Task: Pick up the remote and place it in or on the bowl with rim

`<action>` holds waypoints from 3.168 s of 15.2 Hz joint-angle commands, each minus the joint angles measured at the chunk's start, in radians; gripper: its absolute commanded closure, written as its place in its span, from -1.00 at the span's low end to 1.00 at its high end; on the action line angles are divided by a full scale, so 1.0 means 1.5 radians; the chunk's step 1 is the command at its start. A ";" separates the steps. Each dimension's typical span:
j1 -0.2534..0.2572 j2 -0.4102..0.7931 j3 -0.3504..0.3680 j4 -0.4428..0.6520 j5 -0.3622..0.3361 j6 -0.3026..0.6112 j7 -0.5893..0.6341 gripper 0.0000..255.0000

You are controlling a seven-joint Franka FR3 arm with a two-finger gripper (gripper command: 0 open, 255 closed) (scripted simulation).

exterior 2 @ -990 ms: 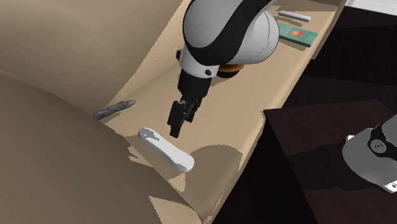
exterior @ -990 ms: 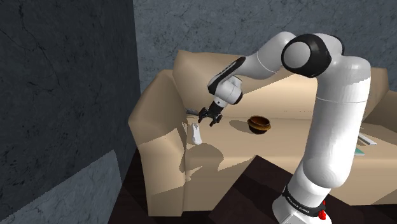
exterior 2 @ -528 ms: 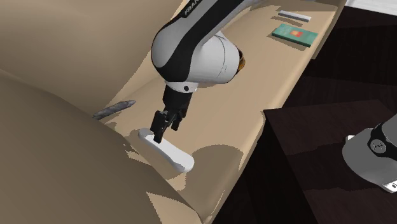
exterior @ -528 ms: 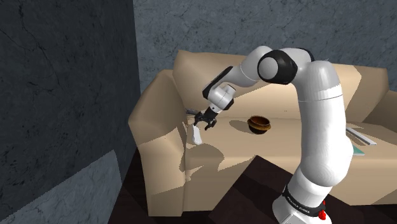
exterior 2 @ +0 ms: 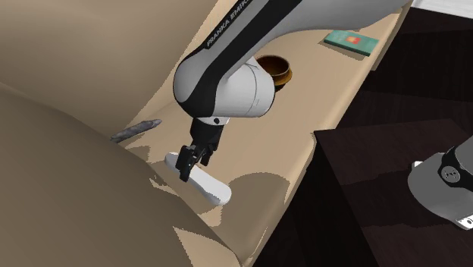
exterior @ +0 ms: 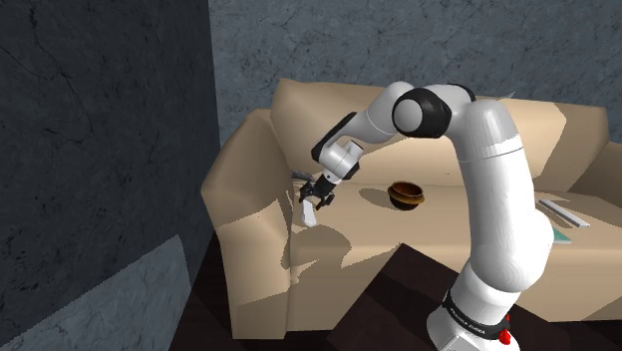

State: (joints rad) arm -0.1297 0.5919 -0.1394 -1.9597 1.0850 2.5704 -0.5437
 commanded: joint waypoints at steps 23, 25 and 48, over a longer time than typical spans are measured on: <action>0.015 -0.050 -0.021 -0.017 -0.041 -0.023 0.047 1.00; 0.020 -0.064 -0.027 -0.021 -0.054 -0.030 0.060 1.00; 0.056 -0.210 -0.084 -0.027 -0.202 -0.128 0.217 1.00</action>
State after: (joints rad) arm -0.0478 0.2897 -0.2614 -1.9997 0.7938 2.3873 -0.2303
